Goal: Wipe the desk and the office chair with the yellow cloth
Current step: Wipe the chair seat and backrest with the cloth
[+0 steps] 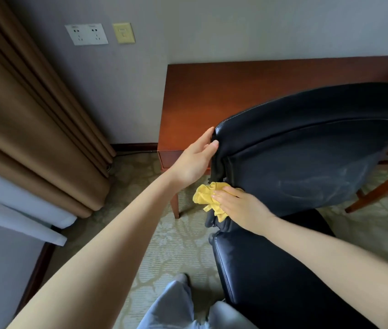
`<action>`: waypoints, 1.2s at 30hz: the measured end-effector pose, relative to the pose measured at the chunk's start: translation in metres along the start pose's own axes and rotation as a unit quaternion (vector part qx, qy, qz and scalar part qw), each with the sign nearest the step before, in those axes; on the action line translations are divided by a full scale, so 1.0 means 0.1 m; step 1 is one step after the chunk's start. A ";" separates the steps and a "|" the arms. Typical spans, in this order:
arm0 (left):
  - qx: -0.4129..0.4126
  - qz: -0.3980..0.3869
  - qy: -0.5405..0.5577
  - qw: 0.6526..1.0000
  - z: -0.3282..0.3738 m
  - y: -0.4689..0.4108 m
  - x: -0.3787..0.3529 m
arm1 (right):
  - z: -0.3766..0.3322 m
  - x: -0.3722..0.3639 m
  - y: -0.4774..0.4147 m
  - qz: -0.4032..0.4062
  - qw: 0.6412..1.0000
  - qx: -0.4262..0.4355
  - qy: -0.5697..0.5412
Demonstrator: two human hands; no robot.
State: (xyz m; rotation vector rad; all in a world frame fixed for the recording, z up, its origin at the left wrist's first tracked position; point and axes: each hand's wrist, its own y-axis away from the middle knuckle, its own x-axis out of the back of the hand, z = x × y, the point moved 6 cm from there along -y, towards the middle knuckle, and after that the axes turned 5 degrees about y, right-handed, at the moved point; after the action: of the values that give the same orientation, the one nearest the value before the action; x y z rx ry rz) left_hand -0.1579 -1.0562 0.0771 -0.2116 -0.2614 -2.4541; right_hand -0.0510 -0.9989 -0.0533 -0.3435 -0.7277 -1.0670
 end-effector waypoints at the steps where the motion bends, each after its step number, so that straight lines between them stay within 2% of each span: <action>1: 0.002 0.005 0.001 1.000 0.02 -0.04 -0.05 | 0.05 0.00 0.05 -0.006 1.000 0.017 -0.006; 5: -0.015 0.053 -0.027 0.998 0.10 -0.20 -0.08 | 0.24 0.04 0.22 0.001 0.999 0.039 0.024; 6: -0.014 0.058 -0.031 0.998 0.11 -0.23 -0.07 | 0.36 0.10 0.24 0.018 0.999 0.014 0.025; 9: -0.009 0.063 -0.052 0.997 0.14 -0.30 -0.03 | 0.83 0.27 0.30 0.133 0.985 -0.084 -0.073; 12: 0.004 0.064 -0.081 0.995 0.17 -0.36 0.05 | 1.08 0.37 0.30 0.159 0.978 -0.106 -0.082; 16: -0.001 0.054 -0.133 0.990 0.18 -0.43 0.09 | 1.00 0.30 0.11 0.110 0.984 -0.116 -0.082; 23: -0.043 0.028 -0.140 0.989 0.12 -0.43 0.09 | 0.81 0.10 -0.04 0.053 0.987 -0.117 -0.096; 29: -0.085 0.036 -0.163 0.982 0.09 -0.47 0.14 | 0.78 0.03 -0.30 0.074 0.994 -0.082 0.017; 32: -0.093 0.036 -0.155 0.983 0.10 -0.51 0.15 | 0.61 -0.06 -0.43 0.012 0.996 -0.067 0.051; 36: -0.094 0.041 -0.142 0.985 0.13 -0.56 0.13 | 0.39 -0.20 -0.59 -0.064 0.990 -0.004 0.129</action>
State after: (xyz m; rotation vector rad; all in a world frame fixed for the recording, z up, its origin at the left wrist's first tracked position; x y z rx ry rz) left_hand -0.2024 -1.0178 0.0848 -0.6444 -0.1398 -2.3622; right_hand -0.1231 -0.9903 -0.0437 -0.1619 -0.5191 -1.2109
